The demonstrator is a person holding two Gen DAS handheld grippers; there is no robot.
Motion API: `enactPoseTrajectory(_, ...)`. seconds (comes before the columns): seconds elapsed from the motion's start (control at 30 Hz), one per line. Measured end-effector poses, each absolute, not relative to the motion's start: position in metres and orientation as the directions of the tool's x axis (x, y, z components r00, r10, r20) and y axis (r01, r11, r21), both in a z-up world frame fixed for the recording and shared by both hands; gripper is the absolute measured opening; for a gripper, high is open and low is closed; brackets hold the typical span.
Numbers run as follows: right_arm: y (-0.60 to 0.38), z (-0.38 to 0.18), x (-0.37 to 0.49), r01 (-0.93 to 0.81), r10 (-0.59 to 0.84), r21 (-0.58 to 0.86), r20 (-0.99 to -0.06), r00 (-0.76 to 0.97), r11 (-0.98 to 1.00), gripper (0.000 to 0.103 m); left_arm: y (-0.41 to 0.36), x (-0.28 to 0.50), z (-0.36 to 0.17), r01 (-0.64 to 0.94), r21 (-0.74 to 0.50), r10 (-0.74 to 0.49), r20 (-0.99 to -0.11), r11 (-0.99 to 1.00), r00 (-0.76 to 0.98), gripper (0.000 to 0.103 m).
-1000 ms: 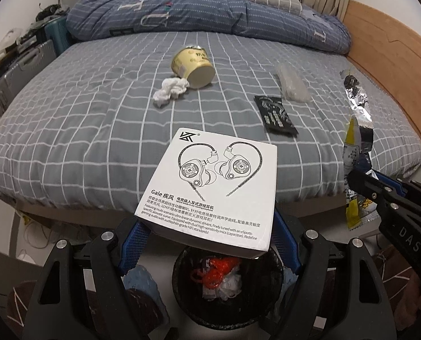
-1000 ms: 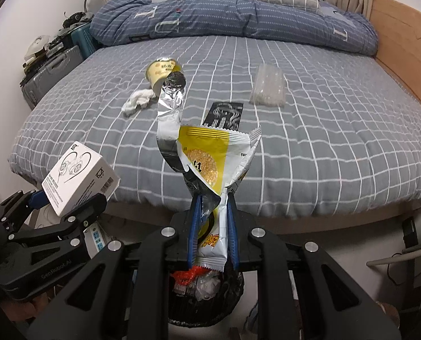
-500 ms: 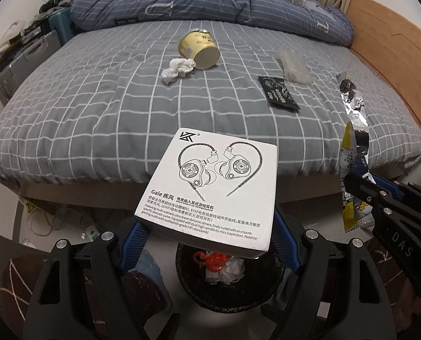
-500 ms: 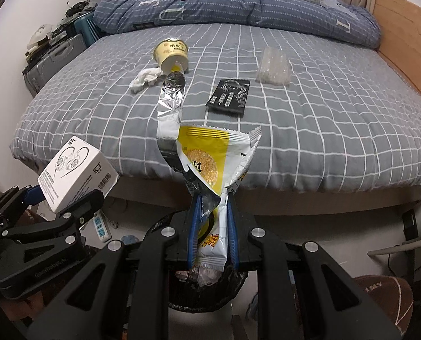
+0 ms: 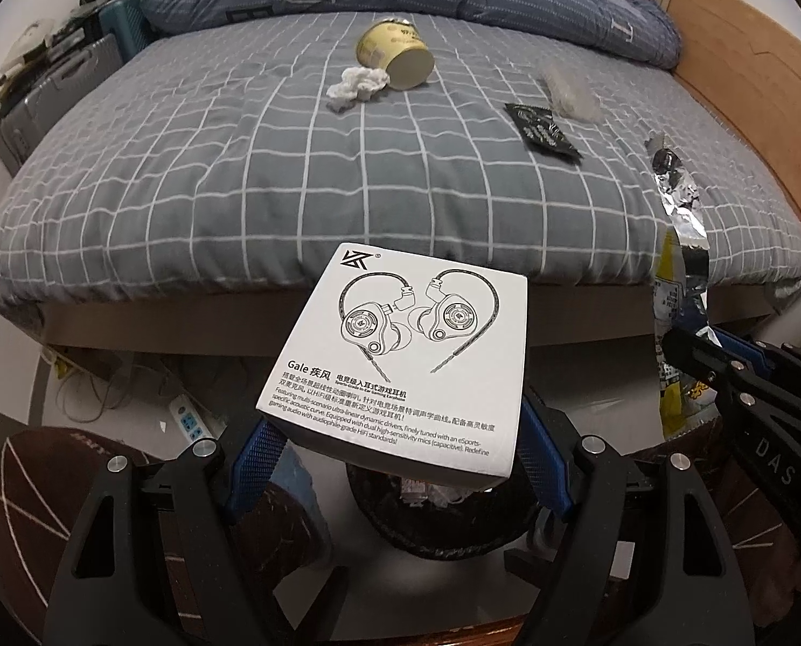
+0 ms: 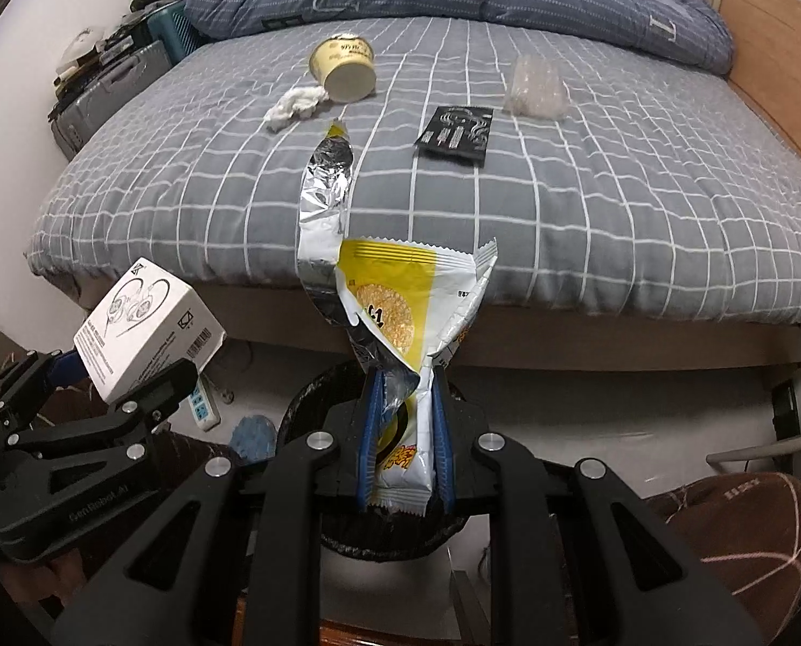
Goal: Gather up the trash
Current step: 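Lower both tools over the black bin holding the earphone box and yellow packet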
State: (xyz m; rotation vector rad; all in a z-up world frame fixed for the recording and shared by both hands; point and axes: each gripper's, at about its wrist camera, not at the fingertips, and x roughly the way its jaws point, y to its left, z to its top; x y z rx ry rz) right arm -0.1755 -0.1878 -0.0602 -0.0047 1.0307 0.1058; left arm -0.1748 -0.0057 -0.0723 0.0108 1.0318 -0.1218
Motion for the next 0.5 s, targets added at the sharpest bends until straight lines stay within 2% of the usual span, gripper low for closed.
enactPoseTrajectory(0.27,-0.185,-0.074,-0.186,-0.086,0.082,0.046,-0.876,0.474,0.995,0.017,0.004,-0.181,-0.084,0.083,-0.041,-0.077,-0.868,0.996,0.490,0.075)
enactPoseTrajectory(0.5,-0.181,-0.107,-0.184,-0.089,0.071,0.037,-0.908,0.414,0.995,0.017,0.010,-0.178,-0.110,0.084,-0.042,-0.075,-0.889,0.996,0.452,0.075)
